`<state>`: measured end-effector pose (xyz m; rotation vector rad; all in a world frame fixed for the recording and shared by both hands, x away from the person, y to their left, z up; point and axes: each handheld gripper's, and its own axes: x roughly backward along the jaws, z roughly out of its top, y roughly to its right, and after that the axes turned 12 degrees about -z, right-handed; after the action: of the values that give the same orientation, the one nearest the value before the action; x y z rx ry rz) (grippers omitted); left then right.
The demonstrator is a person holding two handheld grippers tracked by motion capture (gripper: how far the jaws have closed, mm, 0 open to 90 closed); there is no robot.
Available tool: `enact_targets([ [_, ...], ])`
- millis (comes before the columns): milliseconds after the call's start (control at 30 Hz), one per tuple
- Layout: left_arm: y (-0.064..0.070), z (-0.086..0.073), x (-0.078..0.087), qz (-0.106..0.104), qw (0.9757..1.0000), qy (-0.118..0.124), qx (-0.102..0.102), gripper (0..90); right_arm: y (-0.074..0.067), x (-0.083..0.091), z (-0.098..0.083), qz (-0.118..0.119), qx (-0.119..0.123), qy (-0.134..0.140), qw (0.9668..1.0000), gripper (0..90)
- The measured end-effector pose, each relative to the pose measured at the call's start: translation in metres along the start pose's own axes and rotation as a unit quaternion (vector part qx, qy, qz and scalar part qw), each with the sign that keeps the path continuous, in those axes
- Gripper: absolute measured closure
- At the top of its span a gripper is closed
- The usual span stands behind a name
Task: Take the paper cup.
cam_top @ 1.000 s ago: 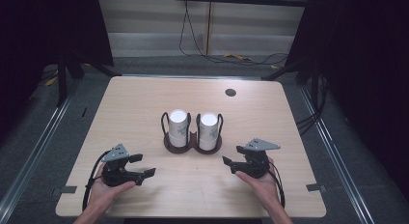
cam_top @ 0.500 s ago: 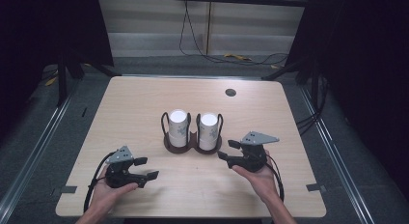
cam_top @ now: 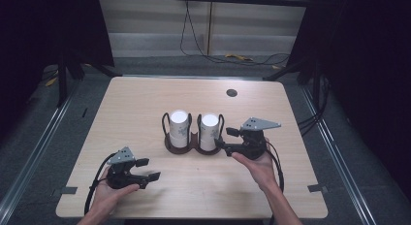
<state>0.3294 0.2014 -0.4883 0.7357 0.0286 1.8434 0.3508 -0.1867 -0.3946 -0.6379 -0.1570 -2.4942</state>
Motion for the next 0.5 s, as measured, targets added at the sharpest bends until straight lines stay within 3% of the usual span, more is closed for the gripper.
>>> enact_targets([
  [233, 0.002, 0.0, -0.002, -0.009, 0.9999, -0.006, -0.005, 23.6, -0.001, -0.007, 0.019, 0.014, 0.004, 0.017, 0.9997, 34.7],
  [500, 0.003, 0.0, -0.002, -0.01, 0.9999, -0.004, -0.007, 22.1, 0.002, -0.015, 0.032, 0.024, 0.008, 0.018, 0.9995, 36.7],
])
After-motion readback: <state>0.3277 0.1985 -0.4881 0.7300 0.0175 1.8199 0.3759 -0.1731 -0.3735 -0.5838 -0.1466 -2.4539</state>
